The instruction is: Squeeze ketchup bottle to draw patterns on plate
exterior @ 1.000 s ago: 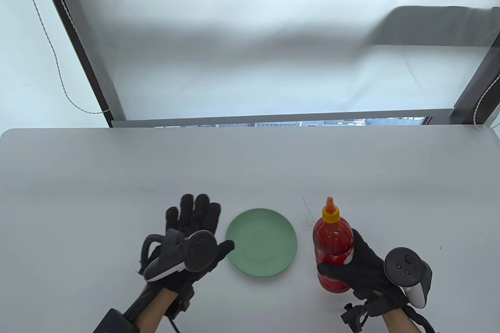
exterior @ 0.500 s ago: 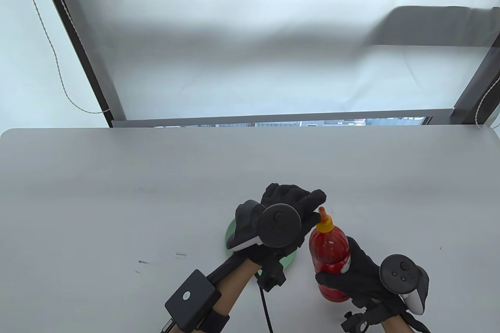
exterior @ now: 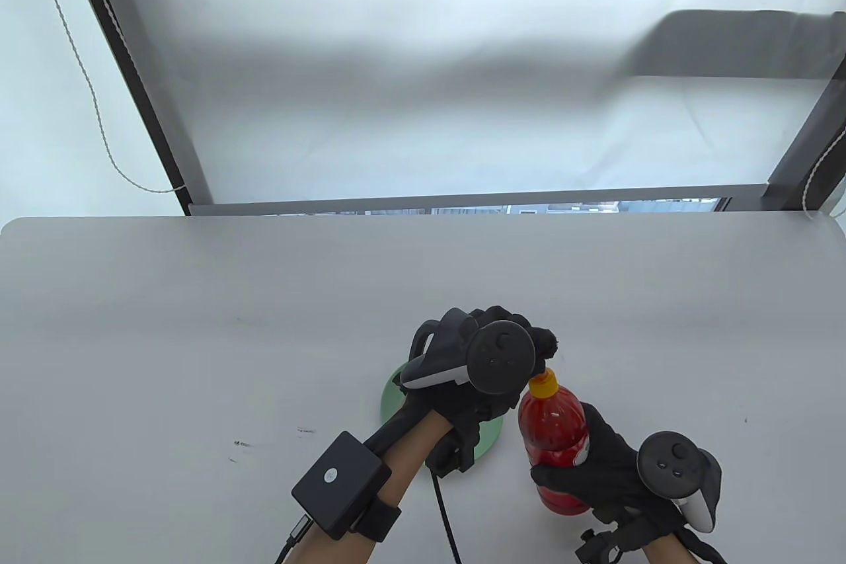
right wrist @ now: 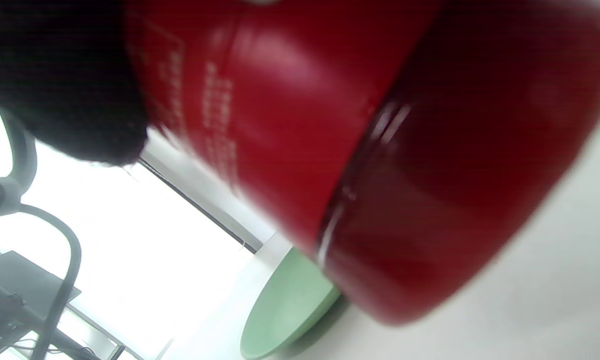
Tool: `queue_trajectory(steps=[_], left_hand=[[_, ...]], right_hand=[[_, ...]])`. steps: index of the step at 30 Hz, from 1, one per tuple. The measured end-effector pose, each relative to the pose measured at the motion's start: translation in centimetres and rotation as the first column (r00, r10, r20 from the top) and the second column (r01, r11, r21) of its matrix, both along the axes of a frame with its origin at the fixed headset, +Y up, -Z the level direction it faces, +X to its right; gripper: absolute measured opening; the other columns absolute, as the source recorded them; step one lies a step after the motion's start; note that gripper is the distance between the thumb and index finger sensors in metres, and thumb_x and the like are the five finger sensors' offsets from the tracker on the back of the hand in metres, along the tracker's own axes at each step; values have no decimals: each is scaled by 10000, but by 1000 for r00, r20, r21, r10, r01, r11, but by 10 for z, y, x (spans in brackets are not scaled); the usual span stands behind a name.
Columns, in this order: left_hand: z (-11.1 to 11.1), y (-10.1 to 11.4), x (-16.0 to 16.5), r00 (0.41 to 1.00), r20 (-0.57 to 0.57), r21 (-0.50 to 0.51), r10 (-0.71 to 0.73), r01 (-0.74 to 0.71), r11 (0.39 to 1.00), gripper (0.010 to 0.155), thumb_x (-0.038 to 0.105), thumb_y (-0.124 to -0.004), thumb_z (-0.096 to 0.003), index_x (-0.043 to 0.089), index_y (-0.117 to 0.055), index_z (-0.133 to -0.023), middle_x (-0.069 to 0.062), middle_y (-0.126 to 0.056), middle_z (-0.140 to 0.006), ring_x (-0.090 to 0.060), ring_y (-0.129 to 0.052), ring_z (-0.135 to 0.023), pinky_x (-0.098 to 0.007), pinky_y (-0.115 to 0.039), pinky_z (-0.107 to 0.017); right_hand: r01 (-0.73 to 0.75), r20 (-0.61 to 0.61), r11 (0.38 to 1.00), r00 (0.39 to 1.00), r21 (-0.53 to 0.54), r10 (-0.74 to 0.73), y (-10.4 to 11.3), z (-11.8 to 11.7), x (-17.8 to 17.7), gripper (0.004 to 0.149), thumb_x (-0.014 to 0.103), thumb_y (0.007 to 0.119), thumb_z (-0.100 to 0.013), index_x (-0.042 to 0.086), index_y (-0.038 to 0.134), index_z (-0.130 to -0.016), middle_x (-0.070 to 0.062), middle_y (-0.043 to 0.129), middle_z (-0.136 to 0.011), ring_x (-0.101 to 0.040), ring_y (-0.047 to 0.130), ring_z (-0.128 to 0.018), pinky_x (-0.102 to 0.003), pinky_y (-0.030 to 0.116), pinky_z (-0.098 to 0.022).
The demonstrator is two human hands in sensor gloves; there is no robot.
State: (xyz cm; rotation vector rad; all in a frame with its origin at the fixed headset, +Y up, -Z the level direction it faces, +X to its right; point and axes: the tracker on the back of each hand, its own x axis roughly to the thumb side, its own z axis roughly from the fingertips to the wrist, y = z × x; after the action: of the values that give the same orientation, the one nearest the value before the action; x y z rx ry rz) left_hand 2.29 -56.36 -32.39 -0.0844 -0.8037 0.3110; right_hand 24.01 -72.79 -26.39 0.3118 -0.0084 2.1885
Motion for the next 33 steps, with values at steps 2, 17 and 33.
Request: queue_trajectory(steps=[2, 17, 33], left_hand=[[1, 0, 1, 1000, 21, 3, -9, 9, 1000, 473, 260, -600, -577, 182, -578, -1043, -108, -742, -958, -418, -589, -991, -720, -438, -721], [2, -13, 5, 997, -72, 198, 18, -4, 980, 487, 320, -538, -490, 148, -647, -932, -55, -850, -765, -365, -762, -844, -627, -619, -642], [1, -6, -8, 991, -74, 122, 108, -98, 988, 626, 465, -645, -580, 193, -491, -1122, -112, -725, -1061, -413, -593, -1032, -648, -516, -696]], right_hand=[[3, -1, 1000, 1000, -1, -3, 0, 0, 0, 996, 617, 1028, -435, 114, 515, -1125, -252, 759, -1065, -454, 860, -944, -683, 752, -696], [-5, -9, 1000, 1000, -2, 5, 1, 0, -2, 995, 621, 1025, -434, 104, 527, -1122, -256, 772, -1053, -452, 873, -926, -672, 758, -696], [13, 20, 1000, 1000, 4, -13, 2, 0, 5, 1002, 620, 1022, -440, 106, 509, -1130, -258, 759, -1062, -459, 857, -937, -669, 755, -700]])
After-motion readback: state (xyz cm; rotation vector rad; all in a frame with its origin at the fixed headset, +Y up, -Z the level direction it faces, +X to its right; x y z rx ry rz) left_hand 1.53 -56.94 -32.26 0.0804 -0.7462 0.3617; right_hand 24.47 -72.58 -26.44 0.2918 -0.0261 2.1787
